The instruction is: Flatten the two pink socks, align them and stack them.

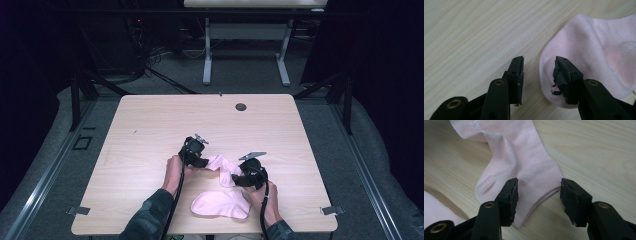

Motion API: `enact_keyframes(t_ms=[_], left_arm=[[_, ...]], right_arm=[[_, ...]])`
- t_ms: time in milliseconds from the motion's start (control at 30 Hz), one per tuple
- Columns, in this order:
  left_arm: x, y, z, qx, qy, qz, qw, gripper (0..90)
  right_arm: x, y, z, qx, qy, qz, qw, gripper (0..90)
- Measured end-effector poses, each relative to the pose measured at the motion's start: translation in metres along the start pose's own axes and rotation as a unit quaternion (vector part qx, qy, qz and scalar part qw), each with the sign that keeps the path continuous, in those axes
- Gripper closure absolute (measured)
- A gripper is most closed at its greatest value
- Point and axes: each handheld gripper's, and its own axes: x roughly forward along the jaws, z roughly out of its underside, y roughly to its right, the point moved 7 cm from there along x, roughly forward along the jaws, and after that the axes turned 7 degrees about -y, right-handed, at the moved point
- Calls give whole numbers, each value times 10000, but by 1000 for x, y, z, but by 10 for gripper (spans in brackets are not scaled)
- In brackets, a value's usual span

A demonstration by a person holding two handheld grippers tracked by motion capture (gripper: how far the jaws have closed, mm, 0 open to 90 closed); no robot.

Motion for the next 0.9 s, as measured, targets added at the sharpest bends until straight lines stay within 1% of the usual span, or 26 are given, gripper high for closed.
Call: enact_keyframes(t_ms=[33, 67, 100, 167, 200, 267, 300, 400, 433, 467, 533, 567, 600, 633, 667, 700, 767, 800, 833, 867, 900], left_arm=[[0, 0, 0, 0, -13, -54, 10000, 625], [0, 0, 1, 41, -77, -123, 9999, 637], [0, 1, 1, 54, -54, -130, 9999, 652], [0, 3, 1, 137, -42, -167, 9998, 696], [0, 5, 1, 189, -48, -208, 9996, 719], [0, 7, 2, 229, -37, -190, 9996, 771], [0, 7, 2, 269, -44, -223, 9994, 796], [0, 9, 3, 321, 4, -222, 9992, 874], [0, 9, 4, 322, 22, -235, 9992, 883], [0, 9, 4, 323, 36, -249, 9992, 886], [0, 8, 5, 301, 52, -220, 9993, 889], [0, 8, 6, 267, 85, -191, 9994, 890], [-1, 7, 7, 211, 95, -158, 9996, 891], [-1, 6, 7, 149, 115, -139, 9997, 892], [-2, 5, 9, 87, 125, -110, 9998, 892], [-4, 4, 10, 68, 128, -115, 9998, 892], [-8, 3, 13, 26, 180, -111, 9998, 892], [-11, 3, 15, 14, 204, -111, 9997, 893], [-14, 3, 16, 13, 235, -88, 9997, 892], [-18, 3, 18, 57, 243, -103, 9996, 892], [-23, 4, 19, 54, 300, -107, 9995, 892]], right_arm=[[0, -1, 0, -47, -10, 27, 10000, 509], [0, -1, 0, -84, -12, 66, 9999, 523], [1, -1, 0, -134, 4, 174, 9998, 535], [0, -3, 0, -210, -10, 169, 9996, 577], [1, -4, 0, -201, 24, 155, 9997, 597], [0, -4, 0, -213, 34, 154, 9996, 641], [0, -3, 0, -205, 41, 154, 9997, 666], [0, -2, 1, -149, 103, 77, 9998, 756], [0, -1, 2, -155, 148, 5, 9998, 790], [0, 0, 2, -110, 205, -46, 9997, 810], [0, 1, 3, -69, 240, -109, 9996, 825], [0, 2, 3, -36, 279, -167, 9995, 830], [0, 3, 3, -34, 266, -182, 9995, 832], [0, 4, 3, 16, 276, -238, 9993, 833], [-1, 6, 4, -5, 221, -219, 9995, 833], [-1, 6, 4, 17, 212, -276, 9994, 834], [-4, 9, 4, 37, 246, -319, 9992, 835], [-6, 8, 3, 89, 319, -394, 9987, 834], [-10, 9, 3, 100, 355, -407, 9985, 834], [-14, 10, 3, 101, 448, -430, 9980, 834], [-18, 10, 2, 96, 496, -425, 9978, 834]])
